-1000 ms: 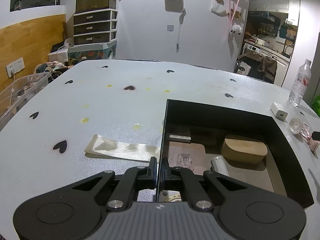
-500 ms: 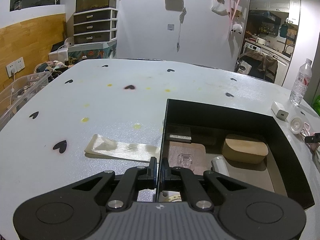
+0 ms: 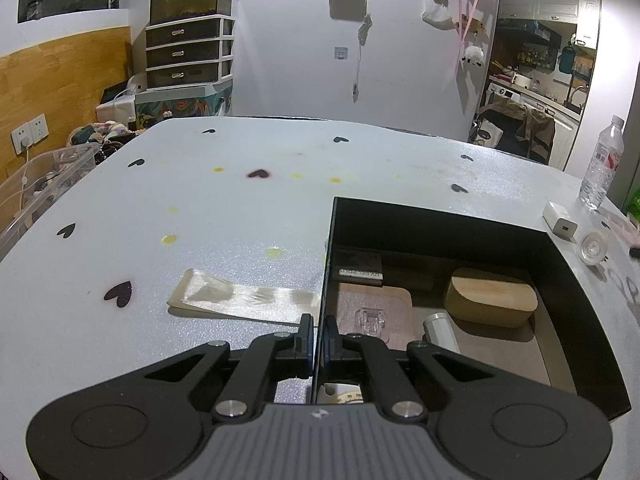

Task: Organize rigid objects
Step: 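Carry the pink scissors into the black box and lower them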

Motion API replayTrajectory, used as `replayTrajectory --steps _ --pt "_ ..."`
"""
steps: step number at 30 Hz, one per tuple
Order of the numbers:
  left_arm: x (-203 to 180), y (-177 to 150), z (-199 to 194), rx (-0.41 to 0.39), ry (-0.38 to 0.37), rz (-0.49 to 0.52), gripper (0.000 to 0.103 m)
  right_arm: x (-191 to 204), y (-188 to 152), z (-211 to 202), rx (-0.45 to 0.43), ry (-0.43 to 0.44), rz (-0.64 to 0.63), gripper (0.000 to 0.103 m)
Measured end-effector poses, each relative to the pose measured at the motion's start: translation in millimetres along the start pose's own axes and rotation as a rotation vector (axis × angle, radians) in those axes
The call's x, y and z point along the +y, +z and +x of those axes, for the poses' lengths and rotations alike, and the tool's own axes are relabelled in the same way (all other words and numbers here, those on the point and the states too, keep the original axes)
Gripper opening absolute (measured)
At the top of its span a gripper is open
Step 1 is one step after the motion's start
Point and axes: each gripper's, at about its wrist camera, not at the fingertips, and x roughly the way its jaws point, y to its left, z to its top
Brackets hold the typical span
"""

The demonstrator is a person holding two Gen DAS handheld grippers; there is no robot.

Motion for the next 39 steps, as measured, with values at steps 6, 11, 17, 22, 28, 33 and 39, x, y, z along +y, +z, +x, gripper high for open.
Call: replayTrajectory --steps 6,11,17,22,28,33,39 --pt "-0.2 -0.4 1.6 0.000 -0.004 -0.003 0.004 74.7 3.9 -29.3 0.012 0.327 -0.211 0.036" --pt "1.0 -0.6 2.8 -0.001 -0.011 -0.004 0.004 131.0 -6.0 -37.2 0.093 0.449 -0.443 0.036" --pt "1.8 0.0 2.3 -0.003 -0.015 -0.002 0.004 173.1 -7.6 -33.6 0.252 0.478 -0.639 0.036" --pt "3.6 -0.4 1.4 -0.008 -0.024 -0.011 0.004 204.2 -14.6 -19.5 0.374 0.510 -0.752 0.036" --pt "4.8 -0.2 1.7 -0.009 -0.032 -0.009 0.004 224.2 -29.9 -2.4 0.491 0.508 -0.806 0.035" --pt "6.2 -0.5 1.9 -0.011 -0.043 -0.010 0.004 230.5 -39.9 10.1 0.603 0.538 -0.767 0.029" --pt "7.3 -0.7 2.6 -0.013 -0.050 -0.013 0.004 237.2 -46.8 10.9 0.647 0.559 -0.729 0.028"
